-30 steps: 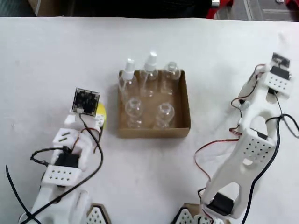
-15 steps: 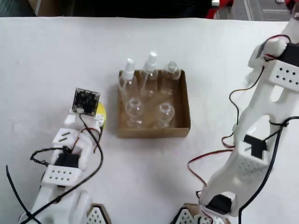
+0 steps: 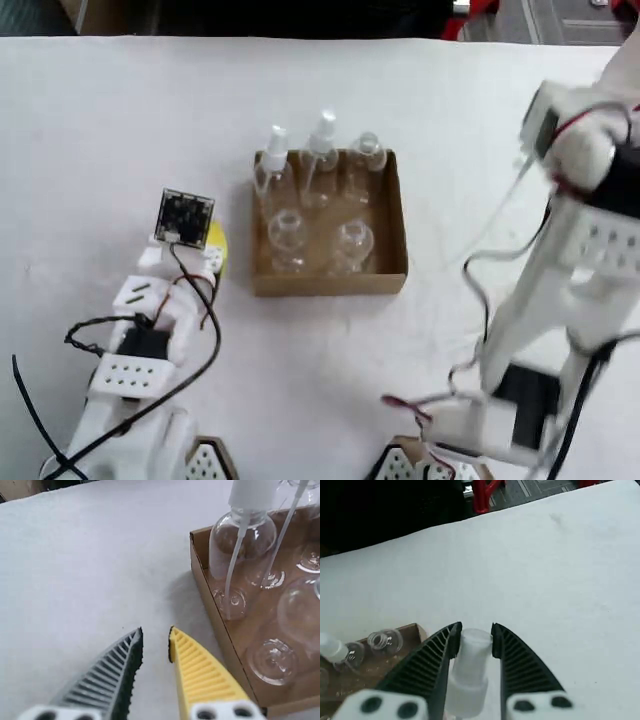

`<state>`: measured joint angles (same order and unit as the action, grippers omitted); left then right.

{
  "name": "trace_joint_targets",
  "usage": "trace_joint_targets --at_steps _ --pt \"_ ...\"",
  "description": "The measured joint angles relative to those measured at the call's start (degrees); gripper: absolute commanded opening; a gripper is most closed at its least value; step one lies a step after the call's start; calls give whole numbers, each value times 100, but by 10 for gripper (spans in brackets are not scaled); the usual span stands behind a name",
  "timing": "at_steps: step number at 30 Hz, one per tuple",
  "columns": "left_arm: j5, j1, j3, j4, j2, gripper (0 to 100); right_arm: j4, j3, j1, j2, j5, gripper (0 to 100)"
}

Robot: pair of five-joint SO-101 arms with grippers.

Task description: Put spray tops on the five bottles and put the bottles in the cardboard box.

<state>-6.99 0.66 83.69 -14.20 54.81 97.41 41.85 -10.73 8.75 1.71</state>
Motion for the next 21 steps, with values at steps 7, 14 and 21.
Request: trace_joint_targets --at_steps 7,14,21 --pt "0 114 -589 -1196 0 103 -457 -1916 782 2338 -9 16" --pt "484 466 -1327 -2171 0 179 -1477 -3701 826 3886 -9 16" --pt "510 492 -1820 -2857 79 192 -2048 -4703 870 4791 -9 16"
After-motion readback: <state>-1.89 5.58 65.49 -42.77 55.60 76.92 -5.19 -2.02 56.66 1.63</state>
